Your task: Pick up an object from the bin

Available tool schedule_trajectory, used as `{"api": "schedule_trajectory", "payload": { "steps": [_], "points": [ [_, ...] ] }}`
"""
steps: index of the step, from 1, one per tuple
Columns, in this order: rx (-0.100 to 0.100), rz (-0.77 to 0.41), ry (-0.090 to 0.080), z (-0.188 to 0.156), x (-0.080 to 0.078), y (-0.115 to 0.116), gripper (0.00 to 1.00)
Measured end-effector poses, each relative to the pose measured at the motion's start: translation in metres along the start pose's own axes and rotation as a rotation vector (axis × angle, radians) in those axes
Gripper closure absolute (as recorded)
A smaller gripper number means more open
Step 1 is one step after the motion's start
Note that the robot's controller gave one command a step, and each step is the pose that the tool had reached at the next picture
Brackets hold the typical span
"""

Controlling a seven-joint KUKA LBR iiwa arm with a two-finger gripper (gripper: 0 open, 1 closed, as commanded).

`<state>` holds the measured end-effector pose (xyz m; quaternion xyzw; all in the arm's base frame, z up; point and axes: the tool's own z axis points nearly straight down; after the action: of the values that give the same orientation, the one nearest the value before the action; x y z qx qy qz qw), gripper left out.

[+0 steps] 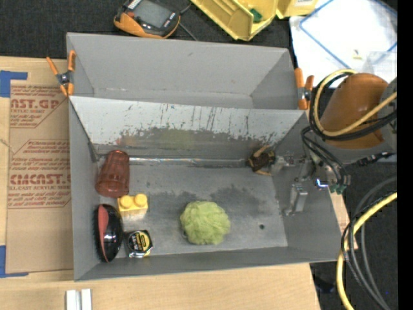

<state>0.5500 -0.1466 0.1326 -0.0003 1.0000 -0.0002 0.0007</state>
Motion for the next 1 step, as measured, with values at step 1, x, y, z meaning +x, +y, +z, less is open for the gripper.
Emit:
{"api": "schedule_trajectory", "payload": {
  "steps": [1],
  "points": [
    [0.0, 0.0, 0.0, 0.0, 0.0, 0.0, 0.0]
  ]
}}
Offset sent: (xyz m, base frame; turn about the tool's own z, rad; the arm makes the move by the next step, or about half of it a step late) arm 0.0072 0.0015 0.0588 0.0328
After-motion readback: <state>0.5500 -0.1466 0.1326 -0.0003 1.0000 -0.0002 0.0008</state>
